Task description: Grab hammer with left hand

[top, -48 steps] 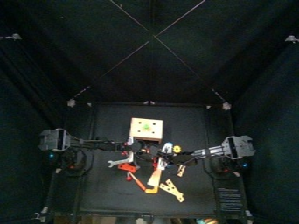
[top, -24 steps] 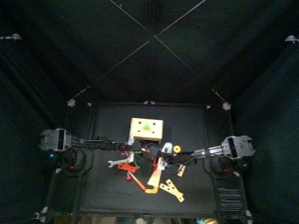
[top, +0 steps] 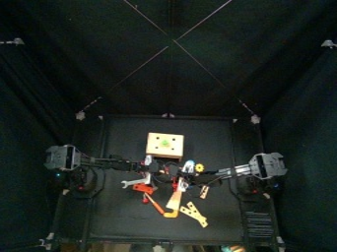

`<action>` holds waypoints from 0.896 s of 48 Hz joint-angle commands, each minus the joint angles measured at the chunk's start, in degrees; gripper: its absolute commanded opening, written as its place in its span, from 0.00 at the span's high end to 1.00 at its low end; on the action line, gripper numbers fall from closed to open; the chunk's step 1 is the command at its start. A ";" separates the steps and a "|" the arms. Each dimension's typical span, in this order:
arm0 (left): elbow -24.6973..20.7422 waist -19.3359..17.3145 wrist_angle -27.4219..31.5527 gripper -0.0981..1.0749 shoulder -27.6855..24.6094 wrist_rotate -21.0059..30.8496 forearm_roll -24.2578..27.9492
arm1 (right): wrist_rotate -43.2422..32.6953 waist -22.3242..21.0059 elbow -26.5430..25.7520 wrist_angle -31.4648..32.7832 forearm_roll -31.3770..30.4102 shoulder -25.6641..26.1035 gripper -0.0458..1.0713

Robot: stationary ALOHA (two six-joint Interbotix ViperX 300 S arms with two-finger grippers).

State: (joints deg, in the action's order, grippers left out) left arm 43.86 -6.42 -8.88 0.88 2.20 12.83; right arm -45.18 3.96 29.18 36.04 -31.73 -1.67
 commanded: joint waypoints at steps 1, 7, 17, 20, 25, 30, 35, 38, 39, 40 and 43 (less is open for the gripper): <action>-1.32 -0.26 -0.26 0.51 0.88 0.18 0.26 | -0.44 -0.18 -1.23 -0.26 -0.18 1.14 0.62; -1.32 -0.26 -0.35 0.51 0.88 0.18 0.35 | -0.62 -0.09 -0.88 -0.26 -0.18 1.14 0.54; -1.05 -0.35 -0.26 0.51 1.23 0.18 0.35 | -0.79 -0.18 -0.35 -0.09 -0.18 1.32 0.28; -0.97 -0.44 -0.35 0.51 1.41 0.18 0.35 | -0.88 -0.18 -0.09 0.09 -0.18 1.76 0.20; -0.88 -0.44 -0.35 0.51 1.67 0.18 0.35 | -0.88 -0.26 0.44 0.18 -0.18 2.72 0.09; -0.62 -0.44 -0.35 0.51 1.85 0.18 0.35 | -0.88 -0.18 1.14 0.09 -0.18 3.69 0.02; -0.26 -0.44 -0.35 0.51 2.29 0.26 0.35 | -0.88 -0.18 2.20 0.09 -0.44 5.36 0.02; 0.09 -0.44 -0.26 0.51 2.72 0.26 0.35 | -0.97 -0.18 2.81 0.09 -0.44 6.50 0.03; 0.26 -0.44 -0.26 0.51 2.90 0.26 0.35 | -0.97 -0.18 3.16 0.18 -0.44 6.86 0.02; 0.44 -0.44 -0.35 0.51 3.16 0.18 0.35 | -0.97 -0.18 3.43 0.18 -0.44 7.29 0.02; 1.05 -0.44 -0.35 0.51 4.04 0.18 0.35 | -0.97 -0.18 4.39 -0.09 -0.53 8.44 0.03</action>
State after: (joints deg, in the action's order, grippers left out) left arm 45.09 -6.77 -8.88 2.90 2.37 13.18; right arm -45.97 3.87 33.31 36.30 -32.08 3.60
